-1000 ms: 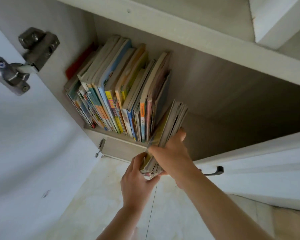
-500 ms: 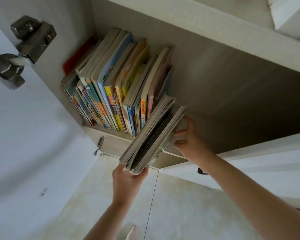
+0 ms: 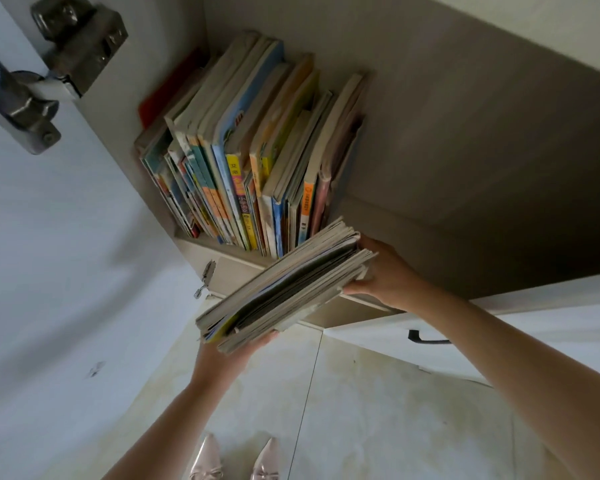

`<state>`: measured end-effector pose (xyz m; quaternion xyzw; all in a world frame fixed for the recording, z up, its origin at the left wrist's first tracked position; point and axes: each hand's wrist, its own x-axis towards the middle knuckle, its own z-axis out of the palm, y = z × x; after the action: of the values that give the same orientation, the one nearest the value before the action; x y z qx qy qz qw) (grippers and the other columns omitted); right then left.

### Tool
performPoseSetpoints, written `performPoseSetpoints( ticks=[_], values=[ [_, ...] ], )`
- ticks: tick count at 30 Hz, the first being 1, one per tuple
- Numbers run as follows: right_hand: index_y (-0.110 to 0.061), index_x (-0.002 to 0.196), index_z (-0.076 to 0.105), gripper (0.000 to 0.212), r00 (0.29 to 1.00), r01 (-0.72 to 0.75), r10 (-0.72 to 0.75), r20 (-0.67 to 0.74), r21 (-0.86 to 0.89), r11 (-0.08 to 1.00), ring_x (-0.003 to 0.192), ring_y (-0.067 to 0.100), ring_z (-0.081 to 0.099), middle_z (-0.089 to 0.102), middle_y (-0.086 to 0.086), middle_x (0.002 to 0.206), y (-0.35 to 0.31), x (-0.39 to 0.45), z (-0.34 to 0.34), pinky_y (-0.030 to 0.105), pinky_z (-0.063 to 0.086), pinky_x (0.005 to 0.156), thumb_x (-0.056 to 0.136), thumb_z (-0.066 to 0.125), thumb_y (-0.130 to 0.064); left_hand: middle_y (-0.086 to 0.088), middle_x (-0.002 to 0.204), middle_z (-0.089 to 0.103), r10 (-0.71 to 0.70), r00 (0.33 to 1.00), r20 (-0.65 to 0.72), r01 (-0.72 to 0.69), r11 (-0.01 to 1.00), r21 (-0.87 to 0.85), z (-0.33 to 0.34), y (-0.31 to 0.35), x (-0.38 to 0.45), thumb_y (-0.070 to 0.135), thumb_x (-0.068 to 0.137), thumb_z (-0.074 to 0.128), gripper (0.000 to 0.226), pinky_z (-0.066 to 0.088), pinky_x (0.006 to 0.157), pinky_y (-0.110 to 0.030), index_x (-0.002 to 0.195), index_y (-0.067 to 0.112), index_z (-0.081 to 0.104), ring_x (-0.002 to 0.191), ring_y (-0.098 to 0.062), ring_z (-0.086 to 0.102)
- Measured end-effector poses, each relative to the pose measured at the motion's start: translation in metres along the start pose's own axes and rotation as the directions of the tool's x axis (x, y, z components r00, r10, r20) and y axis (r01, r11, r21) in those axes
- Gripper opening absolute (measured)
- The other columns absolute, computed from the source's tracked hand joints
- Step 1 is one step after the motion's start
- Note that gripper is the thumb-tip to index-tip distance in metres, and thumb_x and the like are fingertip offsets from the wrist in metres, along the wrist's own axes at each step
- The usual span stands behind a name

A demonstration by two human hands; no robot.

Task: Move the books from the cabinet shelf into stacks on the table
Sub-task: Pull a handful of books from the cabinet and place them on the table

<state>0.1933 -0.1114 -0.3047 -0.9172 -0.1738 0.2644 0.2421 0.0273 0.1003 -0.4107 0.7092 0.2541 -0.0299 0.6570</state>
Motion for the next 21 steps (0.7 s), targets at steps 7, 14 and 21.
performPoseSetpoints(
  ticks=[7, 14, 21],
  values=[
    [-0.023, 0.132, 0.042, 0.072, 0.996, -0.069, 0.063, 0.061, 0.096, 0.993, 0.119, 0.007, 0.048, 0.055, -0.005, 0.131, -0.008, -0.021, 0.005, 0.028, 0.037, 0.105, 0.073, 0.082, -0.021, 0.005, 0.103, 0.076, 0.061, 0.989, 0.136, -0.064, 0.998, 0.015, -0.028, 0.027, 0.001, 0.01, 0.051, 0.094, 0.065, 0.056, 0.089, -0.043, 0.109, 0.023, 0.068, 0.1, -0.015, 0.071],
    [-0.039, 0.119, 0.047, 0.053, 0.97, -0.19, 0.096, 0.223, 0.454, 0.87, 0.1, -0.011, 0.06, 0.062, -0.027, 0.112, -0.068, -0.111, -0.004, 0.014, 0.048, 0.082, 0.081, 0.075, -0.015, 0.005, 0.09, 0.078, -0.046, 0.984, 0.175, 0.059, 0.996, -0.071, -0.082, 0.085, -0.074, 0.0, 0.043, 0.09, 0.065, 0.057, 0.065, -0.025, 0.1, 0.018, 0.065, 0.078, -0.013, 0.074],
    [-0.026, 0.122, 0.058, 0.038, 0.903, -0.425, 0.198, 0.38, 0.738, 0.524, 0.106, 0.027, 0.068, 0.072, -0.001, 0.113, -0.178, -0.229, -0.004, 0.055, 0.048, 0.097, 0.085, 0.063, -0.036, -0.009, 0.103, 0.075, -0.309, 0.949, 0.067, 0.31, 0.865, -0.394, -0.14, 0.167, -0.209, 0.021, 0.067, 0.078, 0.051, 0.058, 0.065, -0.038, 0.114, 0.021, 0.06, 0.087, -0.03, 0.073]
  ],
)
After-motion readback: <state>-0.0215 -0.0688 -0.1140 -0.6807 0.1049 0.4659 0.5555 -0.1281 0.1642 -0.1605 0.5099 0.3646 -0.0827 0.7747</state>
